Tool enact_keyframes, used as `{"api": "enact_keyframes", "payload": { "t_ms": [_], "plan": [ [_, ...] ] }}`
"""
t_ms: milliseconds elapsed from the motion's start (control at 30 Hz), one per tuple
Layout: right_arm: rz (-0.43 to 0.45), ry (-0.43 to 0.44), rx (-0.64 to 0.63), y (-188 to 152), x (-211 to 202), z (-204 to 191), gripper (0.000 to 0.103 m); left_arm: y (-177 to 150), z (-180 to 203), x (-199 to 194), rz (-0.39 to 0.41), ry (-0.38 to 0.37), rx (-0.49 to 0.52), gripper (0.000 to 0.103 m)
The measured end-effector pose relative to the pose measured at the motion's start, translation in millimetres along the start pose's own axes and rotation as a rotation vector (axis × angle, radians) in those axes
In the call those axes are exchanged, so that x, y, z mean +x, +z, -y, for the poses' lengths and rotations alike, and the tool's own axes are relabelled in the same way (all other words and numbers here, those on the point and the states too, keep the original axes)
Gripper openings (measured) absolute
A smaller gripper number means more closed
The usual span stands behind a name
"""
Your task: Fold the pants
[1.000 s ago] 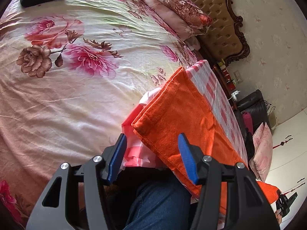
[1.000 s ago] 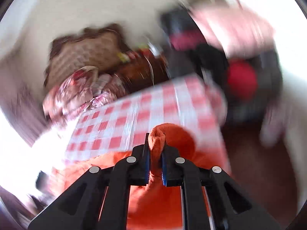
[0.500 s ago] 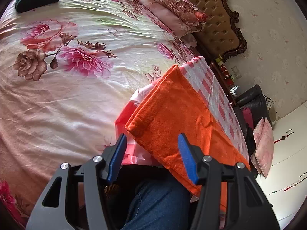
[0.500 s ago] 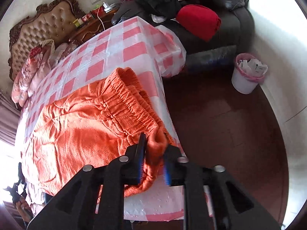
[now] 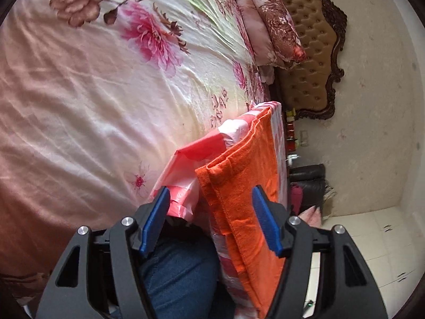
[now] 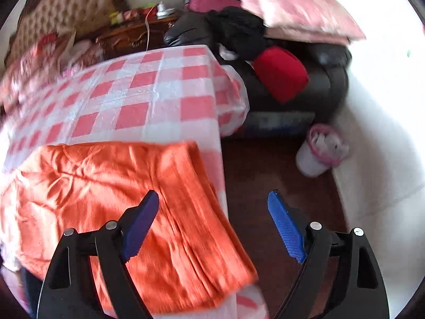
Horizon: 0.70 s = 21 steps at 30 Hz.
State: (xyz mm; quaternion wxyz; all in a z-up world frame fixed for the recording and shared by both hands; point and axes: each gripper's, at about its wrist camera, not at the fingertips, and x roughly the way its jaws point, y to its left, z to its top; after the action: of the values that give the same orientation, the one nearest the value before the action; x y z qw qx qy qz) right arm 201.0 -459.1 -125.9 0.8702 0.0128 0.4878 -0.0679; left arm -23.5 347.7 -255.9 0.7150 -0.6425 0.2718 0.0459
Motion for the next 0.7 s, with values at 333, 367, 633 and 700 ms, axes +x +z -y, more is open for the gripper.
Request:
{"api": "enact_keyframes", "payload": {
  "t_ms": [333, 367, 633, 700],
  "plan": [
    [-0.09, -0.077, -0.179, 38, 60, -61, 0.082, 11, -23, 59, -0.103, -0.205, -0.091, 0.059],
    [-0.102, -0.101, -0.191, 36, 65, -65, 0.081, 12, -21, 61, -0.108, -0.242, -0.078, 0.051],
    [-0.066, -0.239, -0.196, 25, 69, -73, 0.081, 11, 67, 32, -0.039, 0.035, 0.286, 0.011],
    [-0.049, -0.304, -0.2, 24, 69, -74, 0.081, 14, 88, 40, -0.042, 0.076, 0.357, 0.011]
  ]
}}
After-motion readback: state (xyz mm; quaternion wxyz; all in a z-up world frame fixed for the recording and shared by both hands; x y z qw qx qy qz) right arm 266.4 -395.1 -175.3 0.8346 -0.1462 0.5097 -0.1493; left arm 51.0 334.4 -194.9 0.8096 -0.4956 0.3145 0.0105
